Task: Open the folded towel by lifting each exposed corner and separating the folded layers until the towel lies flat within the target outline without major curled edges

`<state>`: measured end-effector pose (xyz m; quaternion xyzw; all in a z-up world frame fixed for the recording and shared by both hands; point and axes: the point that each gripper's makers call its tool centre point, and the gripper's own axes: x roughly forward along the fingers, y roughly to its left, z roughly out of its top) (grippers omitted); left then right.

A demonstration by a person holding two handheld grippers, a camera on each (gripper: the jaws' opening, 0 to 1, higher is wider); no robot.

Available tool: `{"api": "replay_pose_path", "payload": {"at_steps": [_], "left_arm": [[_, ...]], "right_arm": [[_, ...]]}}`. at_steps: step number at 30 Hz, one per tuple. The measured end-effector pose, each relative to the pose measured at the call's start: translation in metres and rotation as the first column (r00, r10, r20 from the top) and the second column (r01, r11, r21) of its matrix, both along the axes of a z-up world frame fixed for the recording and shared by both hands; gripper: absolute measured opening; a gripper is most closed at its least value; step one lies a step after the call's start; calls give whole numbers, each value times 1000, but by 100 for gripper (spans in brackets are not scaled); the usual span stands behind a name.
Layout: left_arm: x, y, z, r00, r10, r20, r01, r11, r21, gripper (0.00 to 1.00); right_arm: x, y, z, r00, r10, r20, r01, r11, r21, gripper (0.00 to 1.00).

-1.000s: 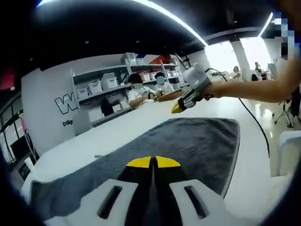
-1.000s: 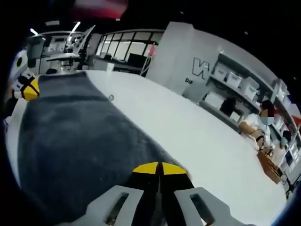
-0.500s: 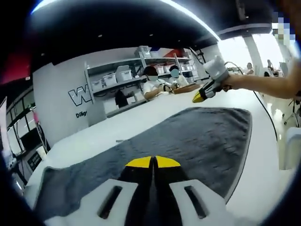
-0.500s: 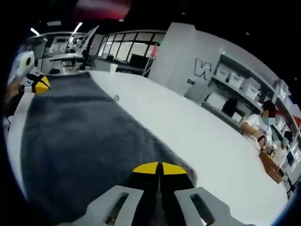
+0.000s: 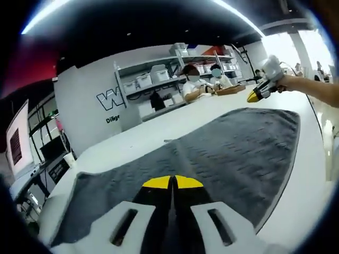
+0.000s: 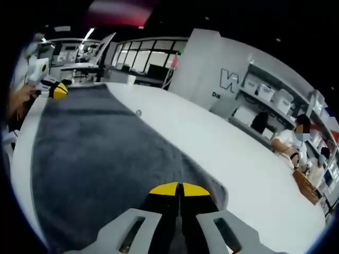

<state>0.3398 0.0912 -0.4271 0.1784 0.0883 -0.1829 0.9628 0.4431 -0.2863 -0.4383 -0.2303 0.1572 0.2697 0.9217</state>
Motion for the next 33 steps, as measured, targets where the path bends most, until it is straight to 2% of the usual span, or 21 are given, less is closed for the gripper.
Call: {"api": "replay_pose_path", "payload": {"at_steps": [8,18,28,30,33], "left_arm": [[6,43,-6,996,90,-9,-90,996,20,0],[5,80,-9,987,162,-11,-162,986,38,0],[-8,138,-14,960,279,-14,-277,956,95,0],[-12,148,-16,952,305,-17,-301,944,133,0],[-16,157,-15,949,316,-15,-312,942,122,0]], "right_arm": [[-8,-1,-2,1000,0,-2,0,1000,-9,0],[-12,-2,0,1000,-5,-1,5,1000,0,0],[-15,2,-5,1000,-4,-5,4,1000,-5,0],[-14,3,-6,1000,-6,-6,6,1000,-13,0],[-15,6,-7,1000,0,-10,0,1000,-6,0]]}}
